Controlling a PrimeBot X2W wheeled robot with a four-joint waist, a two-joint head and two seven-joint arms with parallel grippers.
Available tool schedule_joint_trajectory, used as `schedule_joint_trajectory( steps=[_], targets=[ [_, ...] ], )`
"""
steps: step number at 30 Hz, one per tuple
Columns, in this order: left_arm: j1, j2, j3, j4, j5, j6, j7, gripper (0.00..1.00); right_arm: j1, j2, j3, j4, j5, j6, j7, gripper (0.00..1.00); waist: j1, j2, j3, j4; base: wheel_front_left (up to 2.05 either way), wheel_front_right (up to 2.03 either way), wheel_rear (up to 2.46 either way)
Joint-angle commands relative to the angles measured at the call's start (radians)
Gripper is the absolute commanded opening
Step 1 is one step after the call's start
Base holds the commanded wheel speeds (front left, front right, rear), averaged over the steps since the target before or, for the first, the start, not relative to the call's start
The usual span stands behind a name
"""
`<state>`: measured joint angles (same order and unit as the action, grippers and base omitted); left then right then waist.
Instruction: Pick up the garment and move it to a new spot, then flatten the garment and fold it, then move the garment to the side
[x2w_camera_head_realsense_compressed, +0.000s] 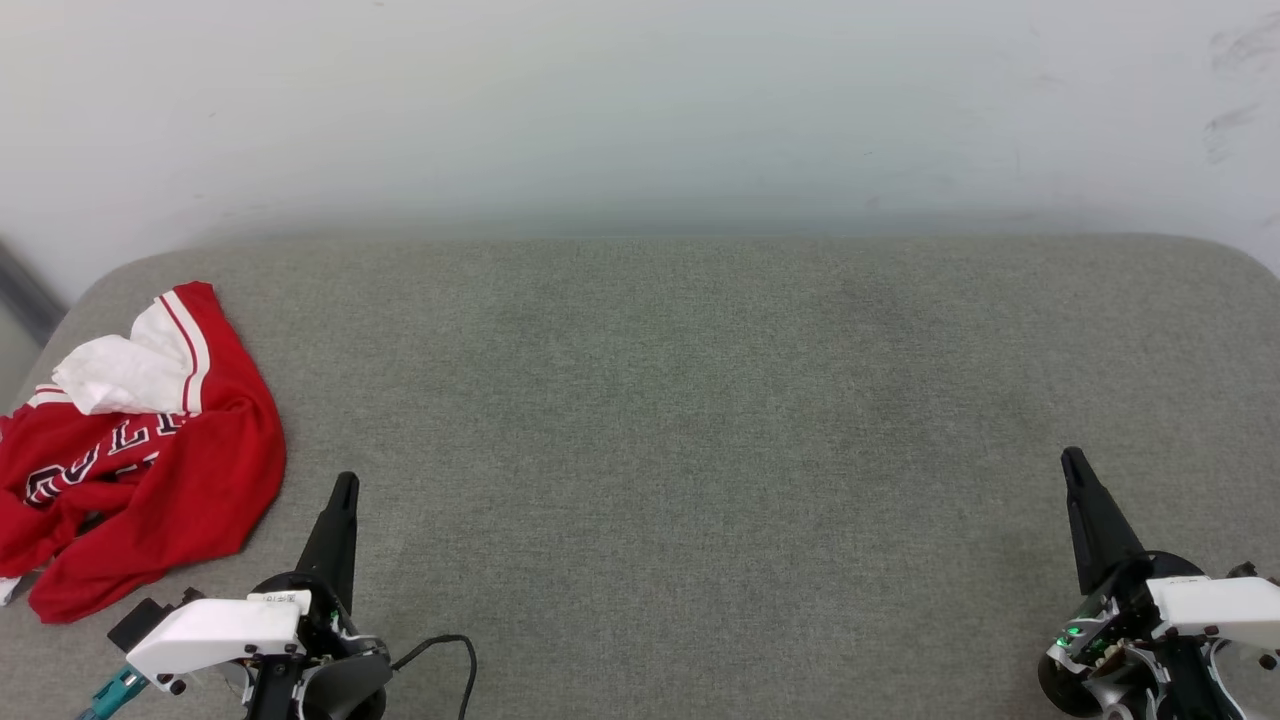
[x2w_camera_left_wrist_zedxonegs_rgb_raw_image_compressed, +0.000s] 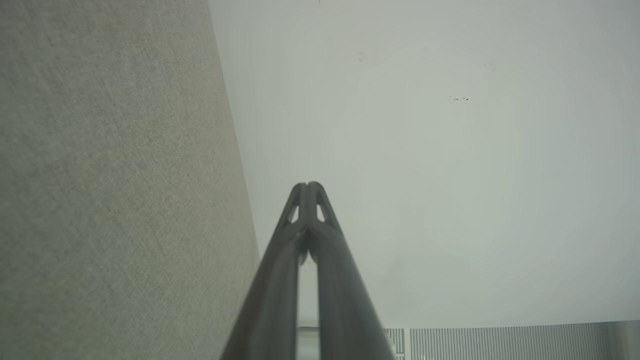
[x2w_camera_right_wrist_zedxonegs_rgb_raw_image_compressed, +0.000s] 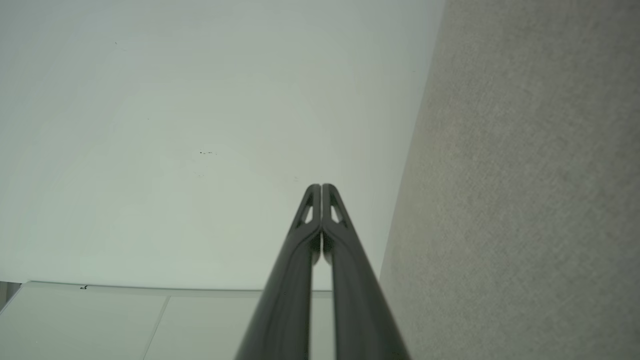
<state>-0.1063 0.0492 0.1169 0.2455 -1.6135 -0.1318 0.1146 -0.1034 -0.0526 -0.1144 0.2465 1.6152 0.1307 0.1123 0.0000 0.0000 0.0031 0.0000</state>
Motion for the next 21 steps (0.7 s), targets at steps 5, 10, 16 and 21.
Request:
schedule_joint_trajectory(
  steps=[5,10,16,21],
  targets=[
    [-0.005,-0.002,0.001,0.001,0.002,-0.003,0.002,0.0,-0.012,0.004,0.0,0.002,-0.005,0.0,0.002,0.0,0.0,0.0,0.0,0.0,0.0,0.0,0.0],
    [-0.005,-0.002,0.001,0.001,0.002,-0.003,0.002,0.0,-0.012,0.004,0.0,0.002,-0.005,0.0,0.002,0.0,0.0,0.0,0.0,0.0,0.0,0.0,0.0],
    [-0.005,-0.002,0.001,0.001,0.002,-0.003,0.002,0.0,-0.012,0.004,0.0,0.002,-0.005,0.0,0.002,0.0,0.0,0.0,0.0,0.0,0.0,0.0,0.0],
    [-0.005,-0.002,0.001,0.001,0.002,-0.003,0.002,0.0,-0.012,0.004,0.0,0.001,-0.005,0.0,0.001,0.0,0.0,0.0,0.0,0.0,0.0,0.0,0.0]
  ],
)
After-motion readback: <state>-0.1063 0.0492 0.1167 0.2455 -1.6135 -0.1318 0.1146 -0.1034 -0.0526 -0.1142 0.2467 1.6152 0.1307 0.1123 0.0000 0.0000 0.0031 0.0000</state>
